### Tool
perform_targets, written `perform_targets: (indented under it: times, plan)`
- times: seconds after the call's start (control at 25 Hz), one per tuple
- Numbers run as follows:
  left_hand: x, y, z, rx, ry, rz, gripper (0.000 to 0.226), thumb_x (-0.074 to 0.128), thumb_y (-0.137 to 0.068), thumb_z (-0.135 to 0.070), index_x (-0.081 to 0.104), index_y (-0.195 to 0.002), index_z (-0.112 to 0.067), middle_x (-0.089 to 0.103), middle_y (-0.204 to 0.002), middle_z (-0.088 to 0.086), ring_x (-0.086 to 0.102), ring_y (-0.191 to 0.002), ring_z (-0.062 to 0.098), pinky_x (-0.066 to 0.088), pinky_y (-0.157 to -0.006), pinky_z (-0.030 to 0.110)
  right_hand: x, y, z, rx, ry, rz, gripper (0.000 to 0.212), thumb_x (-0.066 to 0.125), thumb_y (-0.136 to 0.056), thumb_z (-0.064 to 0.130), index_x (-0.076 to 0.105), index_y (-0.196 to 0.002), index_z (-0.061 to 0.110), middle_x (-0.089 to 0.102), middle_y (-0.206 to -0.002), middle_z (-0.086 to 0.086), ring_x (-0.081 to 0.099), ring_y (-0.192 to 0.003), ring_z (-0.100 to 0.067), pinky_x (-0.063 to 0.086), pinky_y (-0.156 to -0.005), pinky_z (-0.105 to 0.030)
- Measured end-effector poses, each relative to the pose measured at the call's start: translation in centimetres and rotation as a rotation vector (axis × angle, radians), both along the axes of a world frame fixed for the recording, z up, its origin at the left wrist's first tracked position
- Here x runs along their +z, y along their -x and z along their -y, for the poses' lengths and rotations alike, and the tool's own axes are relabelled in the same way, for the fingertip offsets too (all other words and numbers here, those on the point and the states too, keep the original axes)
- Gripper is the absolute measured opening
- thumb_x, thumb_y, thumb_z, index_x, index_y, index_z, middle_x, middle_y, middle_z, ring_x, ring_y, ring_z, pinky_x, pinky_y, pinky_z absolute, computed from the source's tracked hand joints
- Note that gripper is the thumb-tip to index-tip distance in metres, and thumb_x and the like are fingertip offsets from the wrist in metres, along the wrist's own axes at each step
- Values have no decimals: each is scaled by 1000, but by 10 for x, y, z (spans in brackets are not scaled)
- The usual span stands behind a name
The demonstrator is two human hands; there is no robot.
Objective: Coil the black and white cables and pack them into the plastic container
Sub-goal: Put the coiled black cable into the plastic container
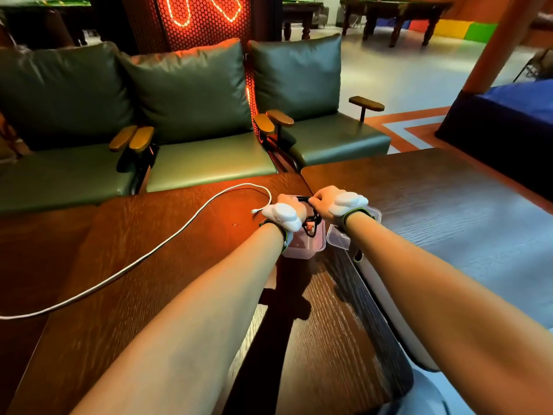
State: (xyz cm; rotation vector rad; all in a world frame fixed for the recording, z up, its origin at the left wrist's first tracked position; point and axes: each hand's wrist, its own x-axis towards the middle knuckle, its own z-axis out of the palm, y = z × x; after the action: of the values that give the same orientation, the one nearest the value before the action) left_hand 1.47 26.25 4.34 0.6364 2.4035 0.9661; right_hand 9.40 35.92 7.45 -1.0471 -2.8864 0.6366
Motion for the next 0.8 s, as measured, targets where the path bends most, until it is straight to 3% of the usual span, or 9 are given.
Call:
perform_targets:
  times: [0.12,0.24,0.44,0.56,0.68,0.8]
  plan:
    - [-6,0,-4,-68,293,-341,34,49,-99,-28,60,-124,-9,66,-126,12,60,-119,32,42,-83,35,-8,11,-9,-8,-45,90,33,49,-100,40,68,-118,22,67,-118,-6,61,-113,-29,36,-77,-25]
    - [-13,4,-2,-69,508,-564,22,50,-91,-32,63,-106,-25,62,-119,5,48,-116,29,34,-84,40,-23,26,-14,33,-68,136,32,50,-100,37,67,-118,18,67,-118,-9,61,-112,-30,38,-74,-27]
    - [-31,8,6,45,329,-577,26,47,-98,-34,65,-113,-21,43,-126,8,41,-118,33,39,-89,43,-46,38,-20,64,-133,110,28,57,-93,40,67,-101,15,70,-104,-13,56,-77,-30,43,-65,-32]
    - [-35,5,7,25,252,-533,24,49,-99,-31,58,-116,-17,40,-128,10,45,-117,35,44,-89,44,-50,39,-20,69,-203,61,36,56,-90,48,66,-102,16,70,-104,-12,60,-81,-32,43,-65,-33]
    - [-31,8,9,42,199,-471,24,48,-98,-23,54,-120,-16,40,-130,10,45,-118,35,42,-88,42,-46,31,-19,78,-211,-87,41,55,-92,51,62,-114,16,59,-118,-9,63,-96,-33,49,-74,-37]
    - [-25,11,15,29,158,-421,27,45,-99,-21,56,-123,-17,41,-131,10,44,-120,36,43,-94,42,-38,20,-17,70,-234,-221,39,54,-92,54,59,-114,22,51,-120,-5,64,-87,-31,53,-73,-39]
